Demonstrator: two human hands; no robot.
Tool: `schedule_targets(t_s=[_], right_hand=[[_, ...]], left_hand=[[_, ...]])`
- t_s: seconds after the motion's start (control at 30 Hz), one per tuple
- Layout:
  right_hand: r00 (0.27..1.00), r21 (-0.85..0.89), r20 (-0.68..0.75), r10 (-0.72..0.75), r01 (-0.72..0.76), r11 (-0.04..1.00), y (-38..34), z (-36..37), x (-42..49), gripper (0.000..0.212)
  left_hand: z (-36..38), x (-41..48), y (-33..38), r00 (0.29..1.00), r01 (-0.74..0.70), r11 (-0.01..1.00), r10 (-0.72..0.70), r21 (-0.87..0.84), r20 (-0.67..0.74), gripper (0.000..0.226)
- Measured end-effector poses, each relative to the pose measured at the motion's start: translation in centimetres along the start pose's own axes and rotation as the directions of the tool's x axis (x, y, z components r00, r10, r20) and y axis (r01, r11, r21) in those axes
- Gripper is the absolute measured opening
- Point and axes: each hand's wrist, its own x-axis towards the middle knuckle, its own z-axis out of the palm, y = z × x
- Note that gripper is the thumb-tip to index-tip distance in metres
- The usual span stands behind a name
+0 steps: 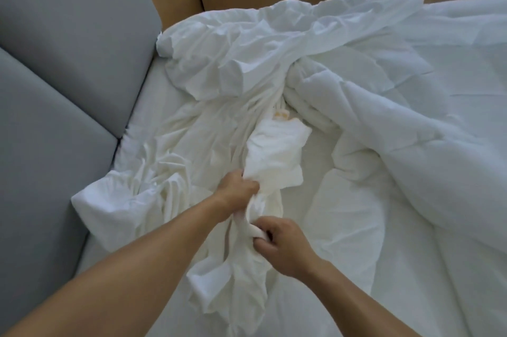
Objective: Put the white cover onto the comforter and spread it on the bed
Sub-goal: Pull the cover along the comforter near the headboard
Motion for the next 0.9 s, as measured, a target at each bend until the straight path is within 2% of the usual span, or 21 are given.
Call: schedule_targets(t_s=[0.03,0.1,0.13,0.2,0.27,0.3,0.33,0.4,0.47,0.57,0.6,0.63,0.67,0.73,0.77,0.8,0.9], right_hand=[[1.000,0.033,-0.008,0.029,-0.028,0.999,0.5,-0.6,0.2,0.008],[0.991,0.144,-0.097,0.094,-0.080,0.986,1.3,-1.8,0.8,0.023],[0.972,0.230,-0.181,0.153,-0.110,0.967,1.3,-2.4,1.3,0.029],[0.880,0.464,-0.337,0.336,-0.155,0.872,0.9,-3.7,3.2,0.046],[0.809,0.690,-0.295,0.509,-0.188,0.699,0.5,-5.3,5.4,0.069],[0.791,0.717,-0.250,0.559,-0.236,0.655,0.4,-6.1,6.6,0.088],[0.783,0.685,-0.227,0.579,-0.294,0.667,0.4,-6.6,7.4,0.103],[0.769,0.586,-0.166,0.617,-0.426,0.689,1.1,-6.4,8.3,0.107],[0.774,0.530,-0.031,0.633,-0.524,0.666,1.3,-5.6,7.7,0.088],[0.832,0.317,0.129,0.540,-0.551,0.772,1.5,-4.4,4.6,0.041],[0.841,0.247,0.187,0.507,-0.540,0.805,1.5,-4.0,3.2,0.033],[0.842,0.187,0.239,0.484,-0.529,0.828,1.6,-3.6,1.7,0.032],[0.839,0.130,0.281,0.467,-0.515,0.847,1.6,-3.4,0.2,0.034],[0.805,-0.011,0.371,0.462,-0.493,0.870,2.2,-3.1,-2.5,0.041],[0.772,-0.091,0.426,0.471,-0.481,0.872,2.7,-3.1,-3.8,0.042],[0.727,-0.181,0.478,0.493,-0.468,0.865,3.3,-3.2,-4.9,0.038],[0.602,-0.361,0.627,0.495,-0.338,0.869,3.9,-2.9,-8.0,0.031]], left_hand=[[-0.7,-0.3,0.1,1.000,-0.013,0.999,0.013,-0.037,-0.023,0.023],[-2.2,-1.0,-0.1,0.998,-0.052,0.997,0.050,-0.057,-0.038,0.018],[-2.9,-1.4,-0.4,0.998,-0.068,0.997,0.068,-0.046,-0.009,0.018],[-4.0,-2.9,-1.1,0.987,-0.086,0.996,0.088,-0.025,0.137,0.024],[-4.4,-4.4,-2.3,0.955,-0.071,0.997,0.058,0.033,0.292,0.029],[-4.3,-5.0,-3.0,0.940,-0.068,0.995,0.039,0.074,0.338,0.027],[-4.2,-5.5,-3.8,0.932,-0.062,0.993,0.024,0.096,0.362,0.025],[-3.9,-6.2,-4.6,0.918,-0.035,0.994,-0.008,0.102,0.397,0.022],[-3.5,-6.6,-4.8,0.872,0.015,0.995,-0.060,0.096,0.486,0.026],[-3.1,-6.5,-4.4,0.730,0.110,0.990,-0.144,0.094,0.668,0.029],[-3.1,-6.4,-4.4,0.697,0.133,0.985,-0.171,0.108,0.696,0.026],[-3.1,-6.1,-4.5,0.707,0.150,0.982,-0.189,0.117,0.682,0.024],[-3.0,-5.7,-4.5,0.770,0.165,0.980,-0.201,0.115,0.606,0.022],[-2.6,-4.4,-5.0,0.941,0.162,0.981,-0.185,0.105,0.283,0.019],[-2.3,-3.9,-5.1,0.979,0.143,0.984,-0.156,0.110,0.128,0.024],[-1.8,-3.5,-5.1,0.989,0.131,0.984,-0.138,0.121,0.056,0.037],[1.0,-3.1,-5.1,0.972,0.151,0.983,-0.166,0.101,0.168,0.079]])
